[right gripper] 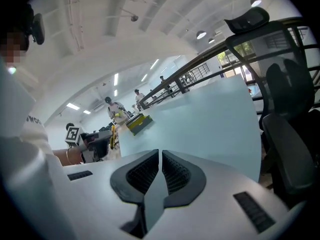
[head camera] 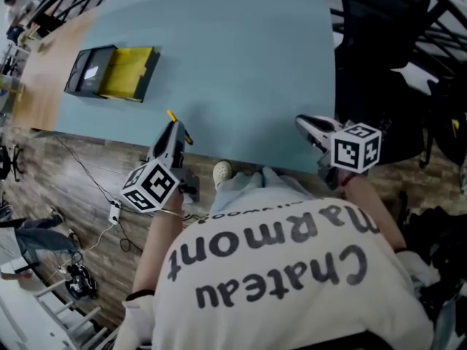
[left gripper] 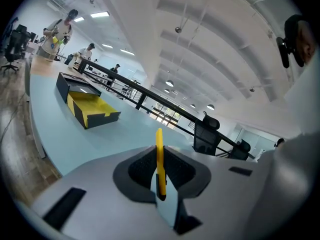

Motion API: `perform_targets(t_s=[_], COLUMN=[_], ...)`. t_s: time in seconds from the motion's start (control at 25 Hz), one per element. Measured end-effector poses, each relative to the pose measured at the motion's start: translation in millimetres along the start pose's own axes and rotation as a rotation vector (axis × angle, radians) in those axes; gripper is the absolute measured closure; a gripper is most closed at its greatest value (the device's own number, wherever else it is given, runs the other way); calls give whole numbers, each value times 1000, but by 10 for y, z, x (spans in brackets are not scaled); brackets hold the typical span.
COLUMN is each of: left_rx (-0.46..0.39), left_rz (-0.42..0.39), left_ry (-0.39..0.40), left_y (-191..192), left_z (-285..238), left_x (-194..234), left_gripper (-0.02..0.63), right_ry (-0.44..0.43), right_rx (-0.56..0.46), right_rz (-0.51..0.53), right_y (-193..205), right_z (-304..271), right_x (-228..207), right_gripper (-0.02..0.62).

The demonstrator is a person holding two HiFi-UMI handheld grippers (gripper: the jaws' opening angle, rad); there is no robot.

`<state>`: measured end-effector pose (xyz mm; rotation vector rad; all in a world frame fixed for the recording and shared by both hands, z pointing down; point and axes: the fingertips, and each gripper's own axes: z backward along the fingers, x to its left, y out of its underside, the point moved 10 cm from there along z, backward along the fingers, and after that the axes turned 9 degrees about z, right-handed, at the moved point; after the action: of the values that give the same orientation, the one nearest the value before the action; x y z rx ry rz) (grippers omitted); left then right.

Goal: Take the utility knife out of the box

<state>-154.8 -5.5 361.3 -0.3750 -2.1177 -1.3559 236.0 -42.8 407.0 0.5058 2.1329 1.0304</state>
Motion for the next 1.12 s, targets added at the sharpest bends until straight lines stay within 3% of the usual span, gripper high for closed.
perform_targets(t_s=[0.4,1.12], left_rx=[15,2], left_rz=[-57,-30], left_ry=[-37,-75], left_y=[-106,-376], left_z=[70,161], left_x=[131,490], left_gripper=[566,566], right_ry=[10,-34], right_rx=[76,99], right_rz=[92,63], right_y=[-90,-155], right_z=[-350,-823], right_x=[69,247], right_gripper=[551,551])
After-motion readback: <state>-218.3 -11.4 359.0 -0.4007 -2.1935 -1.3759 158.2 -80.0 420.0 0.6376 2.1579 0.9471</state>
